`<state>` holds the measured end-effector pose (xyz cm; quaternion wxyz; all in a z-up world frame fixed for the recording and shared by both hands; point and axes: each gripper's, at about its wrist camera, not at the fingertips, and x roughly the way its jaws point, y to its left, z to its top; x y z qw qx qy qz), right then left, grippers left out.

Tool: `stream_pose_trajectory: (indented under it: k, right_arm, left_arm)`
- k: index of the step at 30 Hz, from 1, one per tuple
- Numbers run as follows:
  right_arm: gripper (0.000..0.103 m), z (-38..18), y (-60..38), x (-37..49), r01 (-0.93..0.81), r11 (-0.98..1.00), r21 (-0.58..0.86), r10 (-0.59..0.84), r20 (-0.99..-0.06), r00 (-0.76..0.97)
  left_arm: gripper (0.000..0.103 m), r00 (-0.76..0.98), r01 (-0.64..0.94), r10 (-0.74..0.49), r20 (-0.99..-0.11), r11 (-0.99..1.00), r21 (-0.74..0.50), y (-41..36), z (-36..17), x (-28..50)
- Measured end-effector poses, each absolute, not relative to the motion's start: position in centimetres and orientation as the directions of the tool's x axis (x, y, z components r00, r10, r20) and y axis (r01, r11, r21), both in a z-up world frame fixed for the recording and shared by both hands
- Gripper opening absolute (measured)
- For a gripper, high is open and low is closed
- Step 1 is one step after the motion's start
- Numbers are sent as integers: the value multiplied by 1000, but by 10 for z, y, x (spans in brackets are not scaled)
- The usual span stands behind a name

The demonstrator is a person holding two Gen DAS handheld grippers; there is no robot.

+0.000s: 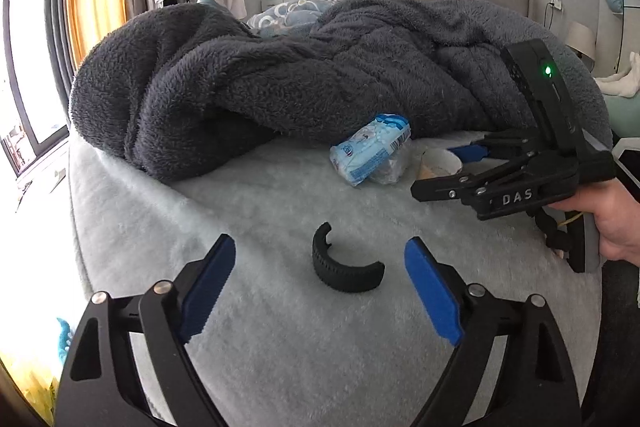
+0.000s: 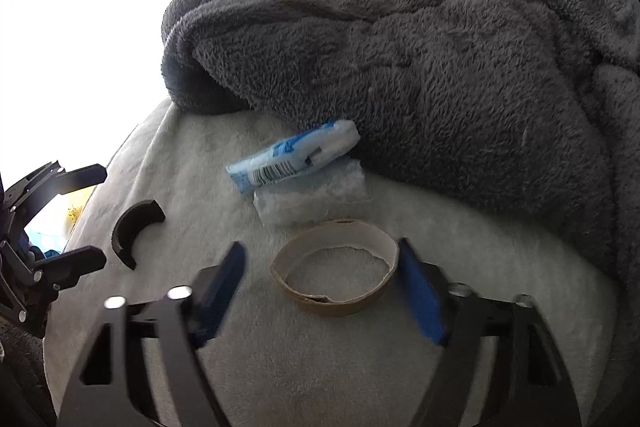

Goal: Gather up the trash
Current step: 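Close the left tool on the black rubber ring while the right tool grasps the brown tape roll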

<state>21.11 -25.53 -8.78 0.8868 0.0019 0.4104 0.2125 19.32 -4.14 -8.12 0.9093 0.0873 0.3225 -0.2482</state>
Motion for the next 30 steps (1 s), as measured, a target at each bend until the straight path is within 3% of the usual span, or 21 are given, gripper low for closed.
stream_pose_trajectory:
  k: [3,19,30]
  right_arm:
    - [56,-87,-259,212,-356,914,196,380,-722,578]
    - [55,-66,-272,198,-359,910,209,398,-685,610]
    - [55,-45,-278,186,-352,914,200,389,-674,628]
  left_arm:
    - [86,670,504,-398,-627,864,-10,-43,-82,196]
    - [71,616,523,-374,-694,853,5,-67,-102,210]
    - [47,596,491,-344,-726,871,-9,-69,-109,222]
